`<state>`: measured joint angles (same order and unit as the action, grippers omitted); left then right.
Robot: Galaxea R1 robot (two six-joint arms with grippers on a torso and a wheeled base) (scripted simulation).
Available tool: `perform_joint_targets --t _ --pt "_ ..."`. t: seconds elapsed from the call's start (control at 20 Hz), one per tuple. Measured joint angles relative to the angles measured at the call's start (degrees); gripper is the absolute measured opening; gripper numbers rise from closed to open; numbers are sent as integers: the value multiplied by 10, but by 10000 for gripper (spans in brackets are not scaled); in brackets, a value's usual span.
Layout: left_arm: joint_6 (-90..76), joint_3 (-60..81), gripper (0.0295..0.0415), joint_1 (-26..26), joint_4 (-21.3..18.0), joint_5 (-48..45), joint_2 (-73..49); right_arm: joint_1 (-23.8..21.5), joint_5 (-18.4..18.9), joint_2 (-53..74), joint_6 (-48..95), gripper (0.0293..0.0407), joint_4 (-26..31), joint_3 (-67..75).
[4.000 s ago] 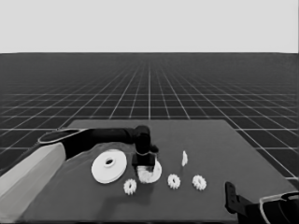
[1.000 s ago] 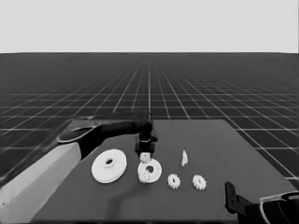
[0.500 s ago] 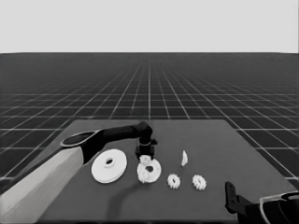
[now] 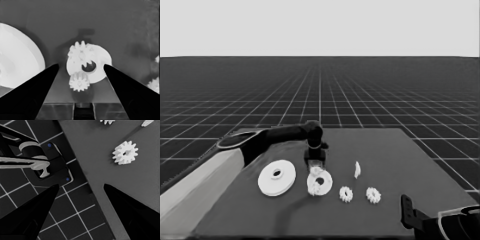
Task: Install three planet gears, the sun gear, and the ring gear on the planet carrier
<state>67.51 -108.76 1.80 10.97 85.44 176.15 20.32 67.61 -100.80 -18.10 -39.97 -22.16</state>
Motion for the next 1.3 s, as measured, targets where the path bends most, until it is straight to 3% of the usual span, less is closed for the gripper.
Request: perform_joint_targets --t 0.4,0.45,0.5,0.55,0.65,0.9,0.95,1.0,1.1,1.3 --pt "7 12 385 -30 -27 11 -3 0 0 0 0 385 0 0" --pt "-269 277 408 -75 11 -181 -155 0 0 0 0 385 0 0" --pt "-515 511 414 -133 34 -299 -377 0 0 0 0 385 0 0" --pt "-664 648 400 -167 48 -368 -540 0 0 0 0 385 0 0" --pt "-803 779 388 -198 61 -433 -685 0 0 0 0 385 0 0" --pt "-871 844 385 -213 68 -464 -751 0 0 0 0 385 0 0" --pt "-873 846 385 -213 68 -465 -753 -123 129 -119 -264 395 117 -82" --pt "-874 847 385 -214 68 -466 -754 -168 166 -200 -404 393 188 -177" --pt "-875 848 385 -214 68 -467 -755 -186 181 -267 -503 387 248 -294" --pt "-876 848 385 -214 68 -467 -756 -189 186 -298 -538 385 276 -360"
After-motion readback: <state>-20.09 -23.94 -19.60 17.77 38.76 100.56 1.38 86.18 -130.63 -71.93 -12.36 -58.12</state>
